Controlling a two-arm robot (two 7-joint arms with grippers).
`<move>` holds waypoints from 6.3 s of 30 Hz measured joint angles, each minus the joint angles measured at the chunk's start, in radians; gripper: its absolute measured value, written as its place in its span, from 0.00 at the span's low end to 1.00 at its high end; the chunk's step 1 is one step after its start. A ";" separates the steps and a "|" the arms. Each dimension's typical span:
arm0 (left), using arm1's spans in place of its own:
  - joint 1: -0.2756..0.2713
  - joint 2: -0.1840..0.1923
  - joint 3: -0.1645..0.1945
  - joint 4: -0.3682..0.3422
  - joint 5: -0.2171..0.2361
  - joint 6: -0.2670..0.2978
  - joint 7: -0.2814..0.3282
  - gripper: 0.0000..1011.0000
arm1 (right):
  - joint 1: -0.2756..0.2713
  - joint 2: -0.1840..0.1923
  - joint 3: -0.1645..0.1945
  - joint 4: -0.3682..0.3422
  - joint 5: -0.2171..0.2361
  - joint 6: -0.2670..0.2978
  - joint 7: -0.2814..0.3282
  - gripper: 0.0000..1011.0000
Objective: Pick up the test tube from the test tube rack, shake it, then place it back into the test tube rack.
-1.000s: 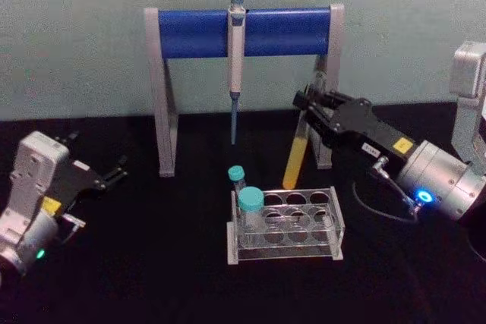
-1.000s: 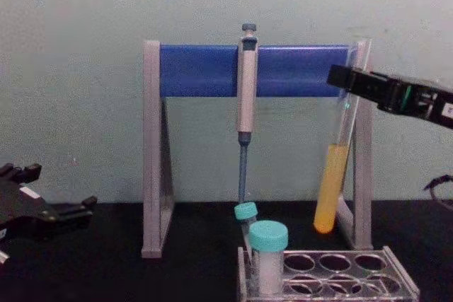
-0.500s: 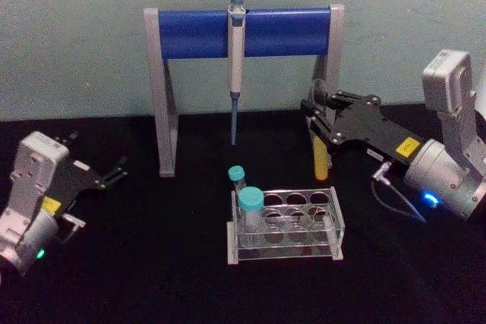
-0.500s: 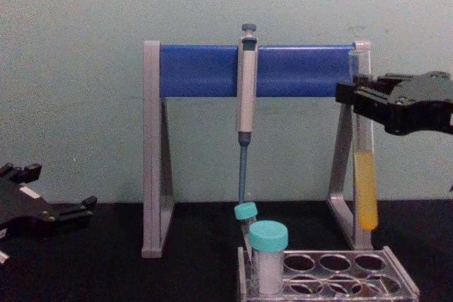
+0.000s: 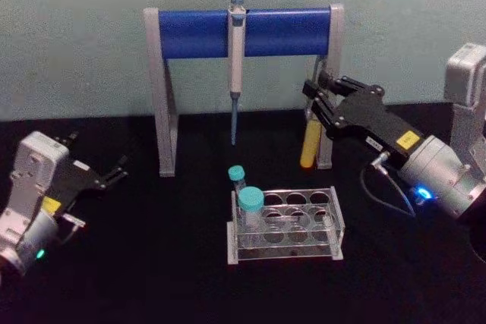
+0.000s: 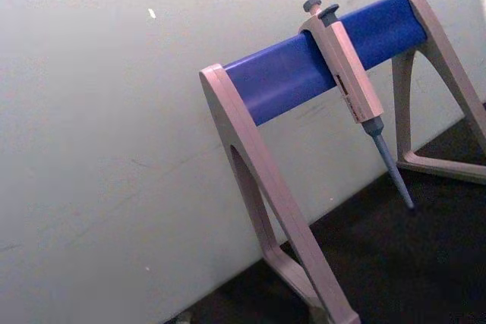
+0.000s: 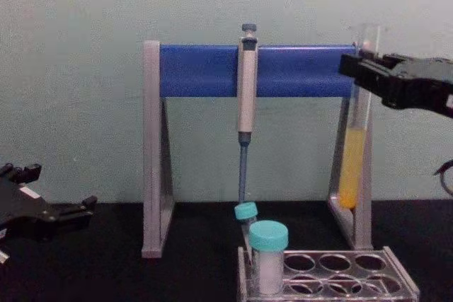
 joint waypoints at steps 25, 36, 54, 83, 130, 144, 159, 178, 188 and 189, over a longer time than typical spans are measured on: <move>0.000 0.000 0.000 0.000 0.000 0.000 0.000 0.99 | 0.013 0.118 -0.056 -0.033 0.017 0.071 0.023 0.23; 0.000 0.000 0.000 0.000 0.000 0.000 0.000 0.99 | 0.005 0.071 -0.047 -0.028 -0.122 -0.015 -0.076 0.23; 0.000 0.000 0.000 0.000 0.000 0.000 0.000 0.99 | -0.003 -0.003 0.007 0.024 0.184 0.021 0.115 0.23; 0.000 0.000 0.000 0.000 0.000 0.000 0.000 0.99 | 0.011 0.071 -0.059 0.029 0.085 -0.002 0.094 0.23; 0.000 0.000 0.000 0.000 0.000 0.000 0.000 0.99 | 0.039 0.040 -0.098 0.141 0.061 -0.022 0.128 0.23; 0.000 0.000 0.000 0.000 0.000 0.000 0.000 0.99 | 0.045 0.035 -0.108 0.163 0.059 -0.014 0.136 0.23; 0.000 0.000 0.000 0.000 0.000 0.000 0.000 0.99 | 0.056 0.029 -0.118 0.187 0.053 -0.010 0.141 0.23; 0.000 0.000 0.000 0.000 0.000 0.000 0.000 0.99 | 0.066 0.027 -0.131 0.209 0.038 -0.001 0.144 0.23; 0.000 0.000 0.000 0.000 0.000 0.000 0.000 0.99 | 0.069 0.028 -0.135 0.213 0.033 0.010 0.144 0.23; 0.000 0.000 0.000 0.000 0.000 0.000 0.000 0.99 | 0.069 0.028 -0.135 0.213 0.032 0.011 0.143 0.23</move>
